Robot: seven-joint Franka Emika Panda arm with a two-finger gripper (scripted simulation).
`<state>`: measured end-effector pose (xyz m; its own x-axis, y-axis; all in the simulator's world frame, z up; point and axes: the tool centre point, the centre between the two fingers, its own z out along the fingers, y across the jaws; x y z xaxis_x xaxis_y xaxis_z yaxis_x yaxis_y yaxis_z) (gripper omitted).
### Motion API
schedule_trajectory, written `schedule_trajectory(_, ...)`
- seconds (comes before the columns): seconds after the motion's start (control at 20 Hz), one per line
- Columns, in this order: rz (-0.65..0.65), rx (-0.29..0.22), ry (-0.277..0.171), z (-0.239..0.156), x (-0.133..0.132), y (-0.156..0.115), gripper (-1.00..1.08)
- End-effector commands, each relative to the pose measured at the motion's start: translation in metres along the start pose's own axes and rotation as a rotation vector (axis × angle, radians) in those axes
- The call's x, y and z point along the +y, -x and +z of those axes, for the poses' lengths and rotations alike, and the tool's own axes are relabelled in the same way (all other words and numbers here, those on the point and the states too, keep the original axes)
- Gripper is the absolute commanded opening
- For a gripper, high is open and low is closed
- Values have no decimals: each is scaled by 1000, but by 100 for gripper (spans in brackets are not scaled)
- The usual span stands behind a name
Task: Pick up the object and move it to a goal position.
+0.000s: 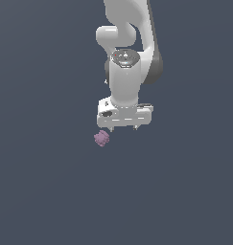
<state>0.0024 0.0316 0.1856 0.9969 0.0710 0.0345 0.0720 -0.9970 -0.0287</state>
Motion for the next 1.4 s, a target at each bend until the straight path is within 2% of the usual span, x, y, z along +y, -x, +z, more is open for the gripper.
schedule_trajectory(0.0, 0, 0, 0, 0, 0, 0, 100)
schedule_trajectory(0.45, 24, 56, 27, -27, 17, -15, 100)
schedule_trajectory(0.9, -12, 49, 29, -20, 21, -12, 100)
schedule_trajectory(1.35, -131, 33, 35, -1, 36, -3, 100)
